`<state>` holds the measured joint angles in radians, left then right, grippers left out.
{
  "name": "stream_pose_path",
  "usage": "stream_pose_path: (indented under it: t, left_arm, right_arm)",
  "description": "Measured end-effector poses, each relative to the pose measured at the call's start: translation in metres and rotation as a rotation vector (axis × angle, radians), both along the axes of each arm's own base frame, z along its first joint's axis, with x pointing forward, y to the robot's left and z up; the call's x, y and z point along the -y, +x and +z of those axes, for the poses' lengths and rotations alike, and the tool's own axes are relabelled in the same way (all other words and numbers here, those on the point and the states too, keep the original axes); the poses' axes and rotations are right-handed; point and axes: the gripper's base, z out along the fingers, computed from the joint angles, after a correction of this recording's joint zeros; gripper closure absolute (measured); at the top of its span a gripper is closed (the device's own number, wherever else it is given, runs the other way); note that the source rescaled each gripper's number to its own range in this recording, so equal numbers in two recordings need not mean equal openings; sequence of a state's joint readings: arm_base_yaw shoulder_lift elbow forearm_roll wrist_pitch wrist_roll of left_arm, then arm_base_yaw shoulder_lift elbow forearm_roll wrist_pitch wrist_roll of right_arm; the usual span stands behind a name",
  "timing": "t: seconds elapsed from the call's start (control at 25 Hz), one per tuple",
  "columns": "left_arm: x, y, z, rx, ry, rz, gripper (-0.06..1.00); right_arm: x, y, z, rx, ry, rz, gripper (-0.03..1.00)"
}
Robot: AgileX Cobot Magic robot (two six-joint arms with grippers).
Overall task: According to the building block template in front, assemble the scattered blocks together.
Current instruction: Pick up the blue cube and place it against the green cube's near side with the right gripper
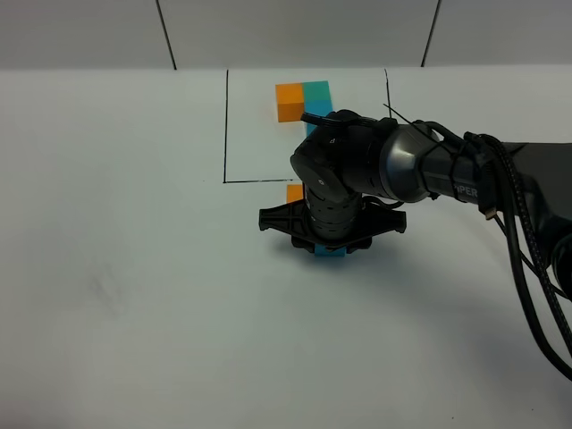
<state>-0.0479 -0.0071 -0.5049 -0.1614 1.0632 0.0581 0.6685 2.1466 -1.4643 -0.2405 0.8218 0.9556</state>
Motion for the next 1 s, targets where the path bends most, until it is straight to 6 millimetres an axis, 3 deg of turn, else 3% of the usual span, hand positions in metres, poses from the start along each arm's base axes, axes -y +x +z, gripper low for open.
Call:
stream_pose_path:
  t: [1.0]
  left_arm:
    - [0.0,0.0,0.0,0.0,0.0,0.0,0.34]
  right_arm:
    - [0.0016,0.0017,-0.0012,0.012,-0.025,0.033,0.97]
